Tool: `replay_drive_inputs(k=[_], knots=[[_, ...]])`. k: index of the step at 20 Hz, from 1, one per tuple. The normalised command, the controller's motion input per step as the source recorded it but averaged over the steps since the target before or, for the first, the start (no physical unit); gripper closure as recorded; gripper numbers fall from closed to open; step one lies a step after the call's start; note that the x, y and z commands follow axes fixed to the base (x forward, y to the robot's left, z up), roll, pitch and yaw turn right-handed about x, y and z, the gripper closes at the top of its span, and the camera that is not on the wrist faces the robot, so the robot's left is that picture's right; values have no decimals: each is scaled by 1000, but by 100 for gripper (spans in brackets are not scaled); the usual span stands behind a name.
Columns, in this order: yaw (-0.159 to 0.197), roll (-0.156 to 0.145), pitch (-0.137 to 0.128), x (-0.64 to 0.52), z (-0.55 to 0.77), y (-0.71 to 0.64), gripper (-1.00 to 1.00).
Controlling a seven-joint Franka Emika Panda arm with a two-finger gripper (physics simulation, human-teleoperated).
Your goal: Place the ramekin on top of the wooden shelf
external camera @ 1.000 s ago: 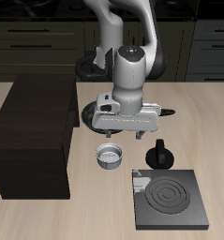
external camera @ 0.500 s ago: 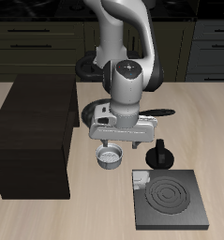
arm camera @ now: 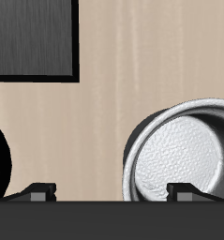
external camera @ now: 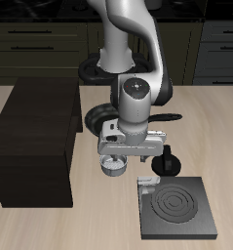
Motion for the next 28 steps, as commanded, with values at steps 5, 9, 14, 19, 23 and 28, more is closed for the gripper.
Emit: replay_drive_inputs(k=[5,9,14,19,23,28], knots=[[-24,-2,41,-32,-134,-111,100],[-7,-13,1,-4,1,-183,100],[12,-2,-23,-27,164,-92,100],[46,17,-85,-143,609,6,100],[40,12,-54,-50,500,-47,100],[31,-21,-55,5,533,-79,100]])
